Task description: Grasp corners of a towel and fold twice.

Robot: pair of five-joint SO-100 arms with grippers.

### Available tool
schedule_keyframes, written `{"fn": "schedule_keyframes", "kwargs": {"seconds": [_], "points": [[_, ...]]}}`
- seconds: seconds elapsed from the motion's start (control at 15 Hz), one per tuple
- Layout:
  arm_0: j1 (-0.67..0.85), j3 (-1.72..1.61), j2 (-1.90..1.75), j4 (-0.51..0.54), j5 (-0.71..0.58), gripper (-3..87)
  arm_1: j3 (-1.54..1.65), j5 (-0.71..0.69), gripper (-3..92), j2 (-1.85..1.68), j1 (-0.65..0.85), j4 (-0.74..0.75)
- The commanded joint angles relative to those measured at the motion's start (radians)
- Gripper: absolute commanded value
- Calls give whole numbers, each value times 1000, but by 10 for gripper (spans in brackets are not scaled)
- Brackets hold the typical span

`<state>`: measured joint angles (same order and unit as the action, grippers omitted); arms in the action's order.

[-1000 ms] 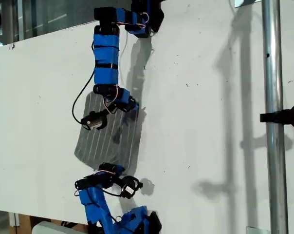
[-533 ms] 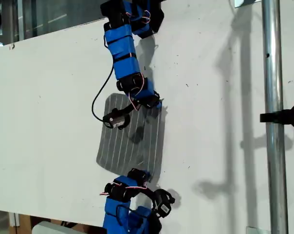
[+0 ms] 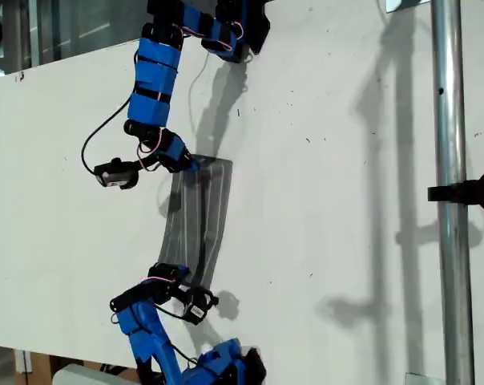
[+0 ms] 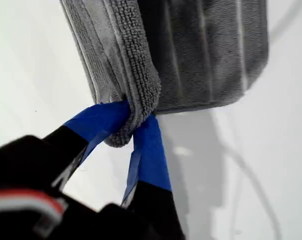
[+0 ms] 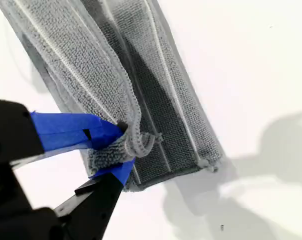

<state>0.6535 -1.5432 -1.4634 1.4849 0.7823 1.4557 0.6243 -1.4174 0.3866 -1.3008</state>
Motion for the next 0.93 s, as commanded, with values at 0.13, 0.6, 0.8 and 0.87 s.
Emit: {"fn": "schedule_keyframes", "kwargs": {"seconds": [0.13,0.6,0.8,0.87], "points": [[132,632,291,169,-126,-29,-40,-155,-2,-112,195,126],[143,500,106,138,-103,-28,-26,-163,-2,-258,155,60],[64,325,104,106,-28,-23,124,-55,-2,-196,49,107],[55,267,103,78,-11,-10,173,-29,-2,-163,29,149]]}}
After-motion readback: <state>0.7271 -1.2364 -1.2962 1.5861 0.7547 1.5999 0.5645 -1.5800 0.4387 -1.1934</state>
